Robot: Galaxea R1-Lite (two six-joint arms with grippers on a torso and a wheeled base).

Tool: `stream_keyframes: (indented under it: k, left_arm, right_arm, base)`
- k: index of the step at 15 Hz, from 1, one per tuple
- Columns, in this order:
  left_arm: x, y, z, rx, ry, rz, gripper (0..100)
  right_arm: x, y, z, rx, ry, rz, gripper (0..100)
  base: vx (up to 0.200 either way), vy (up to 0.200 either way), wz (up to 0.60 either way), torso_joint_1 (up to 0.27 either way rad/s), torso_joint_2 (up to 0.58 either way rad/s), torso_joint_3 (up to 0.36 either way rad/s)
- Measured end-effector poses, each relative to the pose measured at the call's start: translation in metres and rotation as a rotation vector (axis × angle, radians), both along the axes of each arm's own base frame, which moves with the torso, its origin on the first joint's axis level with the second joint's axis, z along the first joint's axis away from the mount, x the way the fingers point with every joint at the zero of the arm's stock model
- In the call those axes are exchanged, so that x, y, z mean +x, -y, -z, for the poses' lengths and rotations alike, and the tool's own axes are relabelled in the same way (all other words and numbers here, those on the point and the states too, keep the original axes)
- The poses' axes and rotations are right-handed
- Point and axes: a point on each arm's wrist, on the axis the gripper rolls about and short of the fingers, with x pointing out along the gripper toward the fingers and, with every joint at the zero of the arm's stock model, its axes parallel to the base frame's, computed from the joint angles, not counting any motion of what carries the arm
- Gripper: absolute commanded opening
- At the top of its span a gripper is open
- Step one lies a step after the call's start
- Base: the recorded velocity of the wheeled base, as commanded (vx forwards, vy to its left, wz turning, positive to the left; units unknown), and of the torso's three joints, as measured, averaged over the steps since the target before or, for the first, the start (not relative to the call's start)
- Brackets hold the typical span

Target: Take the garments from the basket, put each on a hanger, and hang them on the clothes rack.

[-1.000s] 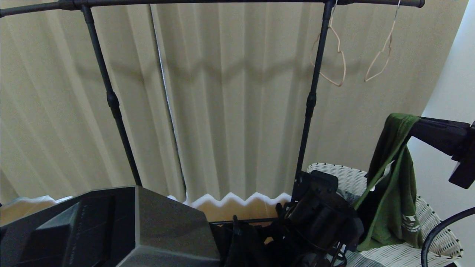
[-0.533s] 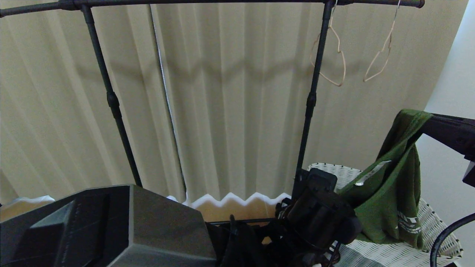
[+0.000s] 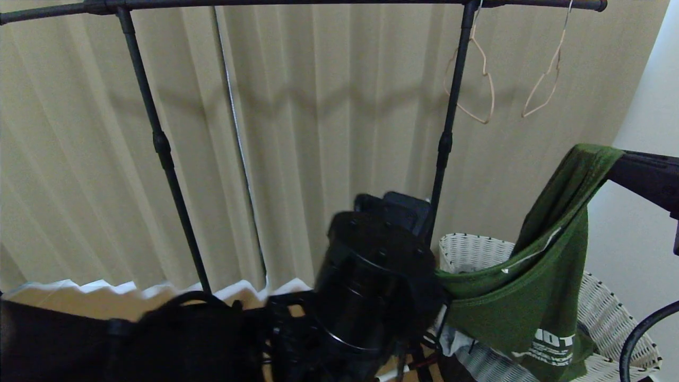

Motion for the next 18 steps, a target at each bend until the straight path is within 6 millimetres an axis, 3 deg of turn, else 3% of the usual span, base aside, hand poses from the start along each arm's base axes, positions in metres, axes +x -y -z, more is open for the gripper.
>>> stream_keyframes:
  k: [3,5,7,10,13,18]
  left_arm:
    - [0.000,-0.053,-0.048,-0.015,0.125,-0.055,0]
    - [0.003,-0.081,-0.068,0.021,0.181,-0.094,0]
    - [0.002,-0.099,-0.087,0.030,0.200,-0.094,0]
    - [0.002,-0.122,-0.127,0.043,0.201,-0.129,0]
    - [0.002,-0.134,-0.164,-0.001,0.260,-0.162,0]
    - [0.007,-0.136,-0.166,0.048,0.292,-0.173,0]
  right_arm:
    - [0.004,-0.003,-0.014,0.016,0.034,-0.021,0]
    - [0.009,-0.005,-0.030,0.032,0.071,-0.021,0]
    - [0.016,-0.008,-0.043,0.044,0.096,-0.018,0]
    - [0.029,-0.014,-0.039,0.034,0.073,-0.014,0]
    - [0.038,-0.019,-0.034,0.023,0.048,-0.014,0]
    - [0.043,-0.021,-0.032,0.017,0.035,-0.009,0]
  base:
    - [0.000,0.000,0.00,0.000,0.00,0.000]
    - [0.000,0.000,0.00,0.000,0.00,0.000]
    - [0.000,0.000,0.00,0.000,0.00,0.000]
    - [0.000,0.000,0.00,0.000,0.00,0.000]
    - [0.000,0.000,0.00,0.000,0.00,0.000]
    - [0.000,0.000,0.00,0.000,0.00,0.000]
